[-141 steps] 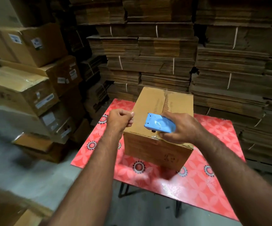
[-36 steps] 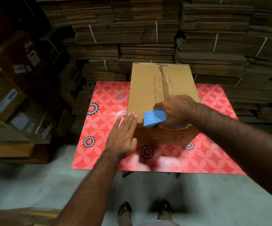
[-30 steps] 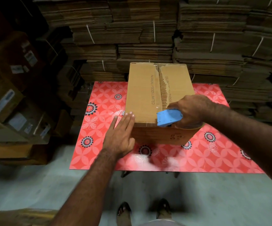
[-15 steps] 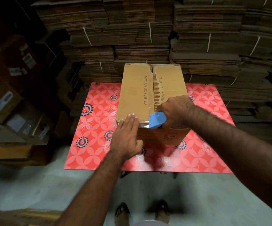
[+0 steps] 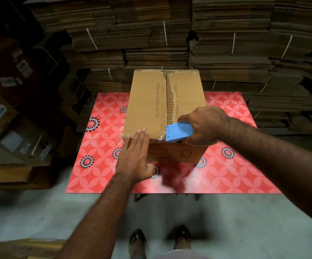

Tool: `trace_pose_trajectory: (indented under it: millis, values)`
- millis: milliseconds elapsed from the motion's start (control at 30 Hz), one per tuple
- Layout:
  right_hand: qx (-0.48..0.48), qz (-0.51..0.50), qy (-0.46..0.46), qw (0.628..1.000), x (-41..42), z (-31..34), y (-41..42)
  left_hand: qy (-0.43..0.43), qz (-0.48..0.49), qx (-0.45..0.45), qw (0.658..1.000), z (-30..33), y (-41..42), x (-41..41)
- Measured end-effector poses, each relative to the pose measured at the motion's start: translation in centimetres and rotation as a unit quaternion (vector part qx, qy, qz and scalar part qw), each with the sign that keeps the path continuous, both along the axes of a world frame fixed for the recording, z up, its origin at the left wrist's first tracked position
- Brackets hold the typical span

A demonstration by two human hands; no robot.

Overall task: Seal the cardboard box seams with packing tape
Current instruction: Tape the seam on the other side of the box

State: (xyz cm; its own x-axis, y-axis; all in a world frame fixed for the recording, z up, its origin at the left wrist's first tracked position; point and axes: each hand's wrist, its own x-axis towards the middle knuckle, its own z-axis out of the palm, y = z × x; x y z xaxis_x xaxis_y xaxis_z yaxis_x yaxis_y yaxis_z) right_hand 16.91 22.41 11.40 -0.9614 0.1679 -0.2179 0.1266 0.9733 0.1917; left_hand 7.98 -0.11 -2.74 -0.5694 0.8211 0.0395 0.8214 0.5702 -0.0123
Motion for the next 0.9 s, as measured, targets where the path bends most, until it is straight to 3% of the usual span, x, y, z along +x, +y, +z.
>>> trace_pose_trajectory:
  millis: [367, 667, 900]
  values:
    - [0.033, -0.026, -0.036, 0.998, 2.4, -0.1, 2.0, 0.023, 0.022, -0.022, 0.999, 0.7, 0.7, 0.6]
    - [0.072, -0.021, -0.010, 0.997, 2.1, -0.8, 1.6, -0.064, -0.046, 0.048, 0.996, 0.7, 6.1, 3.8]
    - [0.029, -0.008, 0.007, 1.000, 3.5, -0.8, 3.4, -0.006, -0.051, 0.000, 0.999, 0.1, 5.4, 3.2]
